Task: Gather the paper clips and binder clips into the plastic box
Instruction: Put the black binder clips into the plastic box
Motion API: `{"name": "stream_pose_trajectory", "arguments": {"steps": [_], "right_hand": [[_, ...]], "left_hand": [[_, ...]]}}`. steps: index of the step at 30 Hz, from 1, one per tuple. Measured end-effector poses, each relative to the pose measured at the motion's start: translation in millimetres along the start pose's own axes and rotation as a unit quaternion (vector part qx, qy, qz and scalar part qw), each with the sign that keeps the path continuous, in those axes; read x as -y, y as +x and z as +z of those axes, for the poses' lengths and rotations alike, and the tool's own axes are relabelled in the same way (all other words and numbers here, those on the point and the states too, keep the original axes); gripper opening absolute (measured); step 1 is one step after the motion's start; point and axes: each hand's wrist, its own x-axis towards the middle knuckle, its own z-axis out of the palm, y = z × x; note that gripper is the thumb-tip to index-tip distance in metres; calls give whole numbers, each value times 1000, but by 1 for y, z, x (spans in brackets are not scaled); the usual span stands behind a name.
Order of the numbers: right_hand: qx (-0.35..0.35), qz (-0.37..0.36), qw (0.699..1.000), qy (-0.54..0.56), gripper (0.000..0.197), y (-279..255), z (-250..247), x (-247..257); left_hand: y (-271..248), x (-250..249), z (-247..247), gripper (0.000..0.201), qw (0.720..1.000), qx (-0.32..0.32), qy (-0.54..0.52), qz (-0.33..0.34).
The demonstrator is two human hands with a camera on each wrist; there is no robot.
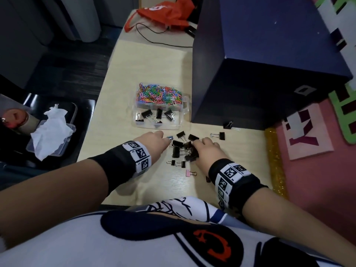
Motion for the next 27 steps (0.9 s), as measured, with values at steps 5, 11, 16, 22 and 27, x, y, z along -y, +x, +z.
{"name": "stream_pose_trajectory", "arguments": {"steps": [5,11,16,22,27], "right_hand": [[13,5,1000,2,29,4,-4,-4],[-24,-7,999,32,19,6,-23,3],[6,-4,1000,-14,35,17,-28,11],[45,-6,998,-45,41,17,-14,8],[38,17,999,-21,23,15,-13,-4]], "left_hand": [[-4,1,-1,28,997,-34,-64,39],[-11,21,-21,26,979,-109,-160,72],[-3,49,-40,24,964,-203,-159,64],[-3,43,-37,31,971,-205,-106,59],[0,-6,-15,47,991,-51,-2,125]]}}
